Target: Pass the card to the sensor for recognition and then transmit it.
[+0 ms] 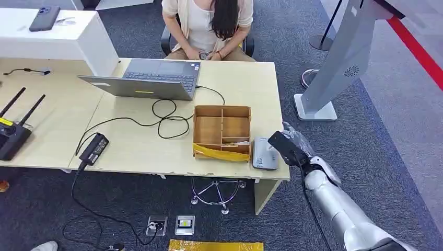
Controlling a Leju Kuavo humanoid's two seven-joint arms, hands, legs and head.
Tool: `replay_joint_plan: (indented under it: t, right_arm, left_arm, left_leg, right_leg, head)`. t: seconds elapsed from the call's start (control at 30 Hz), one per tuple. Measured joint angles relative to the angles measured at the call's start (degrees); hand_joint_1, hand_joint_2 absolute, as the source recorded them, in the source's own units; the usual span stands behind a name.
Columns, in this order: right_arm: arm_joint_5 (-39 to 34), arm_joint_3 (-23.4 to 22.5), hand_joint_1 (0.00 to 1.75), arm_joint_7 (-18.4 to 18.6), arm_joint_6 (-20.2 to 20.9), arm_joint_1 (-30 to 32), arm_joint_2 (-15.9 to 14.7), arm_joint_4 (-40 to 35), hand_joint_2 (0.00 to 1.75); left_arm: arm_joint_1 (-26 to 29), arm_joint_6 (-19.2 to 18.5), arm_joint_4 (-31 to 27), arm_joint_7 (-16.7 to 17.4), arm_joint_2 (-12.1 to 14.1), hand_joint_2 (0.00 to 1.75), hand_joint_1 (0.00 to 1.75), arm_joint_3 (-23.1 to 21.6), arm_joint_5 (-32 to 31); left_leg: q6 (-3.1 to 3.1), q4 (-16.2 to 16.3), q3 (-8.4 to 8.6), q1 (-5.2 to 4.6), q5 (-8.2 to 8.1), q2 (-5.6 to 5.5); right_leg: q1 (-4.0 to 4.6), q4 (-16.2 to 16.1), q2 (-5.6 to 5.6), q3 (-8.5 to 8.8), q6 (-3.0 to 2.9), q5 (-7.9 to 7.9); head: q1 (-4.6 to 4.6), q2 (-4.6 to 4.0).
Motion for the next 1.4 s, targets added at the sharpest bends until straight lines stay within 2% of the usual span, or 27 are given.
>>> replay_joint_plan:
  t: [0.17, 0.43, 0.67, 0.8, 1.07, 1.4]
  right_arm:
    - [2.10, 0.13, 1.75, -0.39, -0.92, -5.46, 0.07, 0.00, 1.75]
    - [4.39, 1.03, 1.75, 0.48, -0.98, -13.14, 1.84, 0.00, 1.75]
    - [6.73, 2.25, 1.75, 4.31, 2.17, -19.64, 5.05, 0.24, 1.75]
    - [8.11, 3.13, 1.75, 6.36, 2.67, -20.89, 6.67, 0.61, 1.75]
    - [9.44, 4.20, 1.75, 8.00, 1.66, -22.15, 8.83, 1.55, 1.75]
    - [10.67, 5.05, 1.75, 9.44, 1.73, -22.90, 9.44, 2.86, 1.75]
  left_arm:
    - [-0.41, -0.35, 0.00, 0.00, -0.11, 0.00, 0.00, -0.02, -0.76]
    - [-1.58, -1.01, 0.00, 0.00, -0.33, 0.00, 0.00, -0.07, -2.91]
    - [-2.71, -1.60, 0.00, 0.00, -0.83, 0.00, 0.00, -0.11, -4.46]
    - [-3.41, -1.75, 0.00, 0.31, -1.14, 0.00, 0.00, -0.09, -5.18]
    - [-3.75, -1.90, 0.00, 1.20, -1.68, 0.00, 0.00, -0.09, -5.42]
    - [-3.53, -1.75, 0.00, 1.70, -1.84, 0.00, 0.00, -0.09, -5.55]
  left_leg:
    - [0.00, 0.00, 0.01, 0.00, 0.01, 0.01]
    - [0.00, 0.00, -0.01, 0.00, 0.01, 0.01]
    - [-0.01, 0.00, 0.00, 0.01, 0.01, 0.01]
    - [-0.01, 0.00, -0.01, 0.01, 0.01, 0.01]
    - [-0.01, 0.00, -0.01, 0.01, 0.01, 0.02]
    - [-0.01, 0.00, 0.00, 0.01, 0.01, 0.02]
  right_leg:
    - [0.00, 0.01, 0.00, 0.00, -0.01, 0.02]
    - [0.00, 0.02, 0.02, 0.00, -0.02, 0.03]
    - [0.01, 0.03, 0.02, -0.03, -0.02, 0.02]
    - [0.01, 0.03, 0.01, -0.02, -0.03, 0.02]
    - [0.01, 0.02, 0.03, -0.03, -0.03, 0.02]
    - [0.01, 0.02, 0.04, -0.02, -0.03, 0.02]
  head:
    - [0.00, 0.02]
    - [0.00, 0.02]
    - [0.00, 0.00]
    - [0.02, 0.00]
    - [0.00, 0.00]
    - [0.02, 0.00]
